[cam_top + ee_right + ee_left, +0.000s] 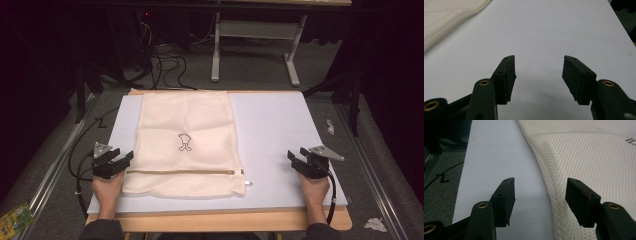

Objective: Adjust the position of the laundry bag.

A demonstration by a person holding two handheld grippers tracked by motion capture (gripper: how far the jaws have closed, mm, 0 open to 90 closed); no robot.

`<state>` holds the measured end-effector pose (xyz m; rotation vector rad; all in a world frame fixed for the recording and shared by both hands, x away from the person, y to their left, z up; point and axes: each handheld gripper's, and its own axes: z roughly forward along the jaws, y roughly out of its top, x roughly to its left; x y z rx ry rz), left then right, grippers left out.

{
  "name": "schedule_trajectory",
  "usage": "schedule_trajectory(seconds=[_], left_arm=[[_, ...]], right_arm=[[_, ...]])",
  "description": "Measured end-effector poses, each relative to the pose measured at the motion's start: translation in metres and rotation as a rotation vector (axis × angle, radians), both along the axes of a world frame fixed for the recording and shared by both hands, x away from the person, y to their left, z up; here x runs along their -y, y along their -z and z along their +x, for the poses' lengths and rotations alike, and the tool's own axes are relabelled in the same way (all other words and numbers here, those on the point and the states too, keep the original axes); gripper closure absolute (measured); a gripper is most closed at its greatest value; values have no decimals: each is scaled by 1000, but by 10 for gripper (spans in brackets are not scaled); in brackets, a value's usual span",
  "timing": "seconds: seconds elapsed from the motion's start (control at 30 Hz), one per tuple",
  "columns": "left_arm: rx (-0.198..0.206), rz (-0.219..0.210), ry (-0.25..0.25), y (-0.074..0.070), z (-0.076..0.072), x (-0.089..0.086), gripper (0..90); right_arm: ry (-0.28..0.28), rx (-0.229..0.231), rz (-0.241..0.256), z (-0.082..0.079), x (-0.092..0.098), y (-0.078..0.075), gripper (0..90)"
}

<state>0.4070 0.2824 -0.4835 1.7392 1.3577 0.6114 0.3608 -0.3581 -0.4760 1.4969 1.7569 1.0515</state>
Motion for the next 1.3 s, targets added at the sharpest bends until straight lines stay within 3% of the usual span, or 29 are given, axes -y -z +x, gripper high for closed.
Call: schedule_trajectory(seconds=[0.23, 0.67, 0.87, 1.03, 1.2, 1.3], left_arm=[[3, -5, -2, 0, 0, 0, 416], [16, -1, 11, -1, -1, 0, 378], [-51, -31, 15, 0, 6, -3, 367], [-36, -46, 21, -1, 4, -4, 371], [-36, -27, 40, -4, 2, -7, 365], [-38, -41, 41, -9, 0, -11, 349]], right_arm=[[23, 12, 13, -1, 2, 0, 444], [8, -23, 17, 3, 2, 0, 455], [12, -45, 38, 5, 4, 0, 461], [24, -49, 24, 6, 3, -1, 495], [42, -56, 15, 5, 2, -3, 495], [43, -71, 92, 4, 4, -4, 471]])
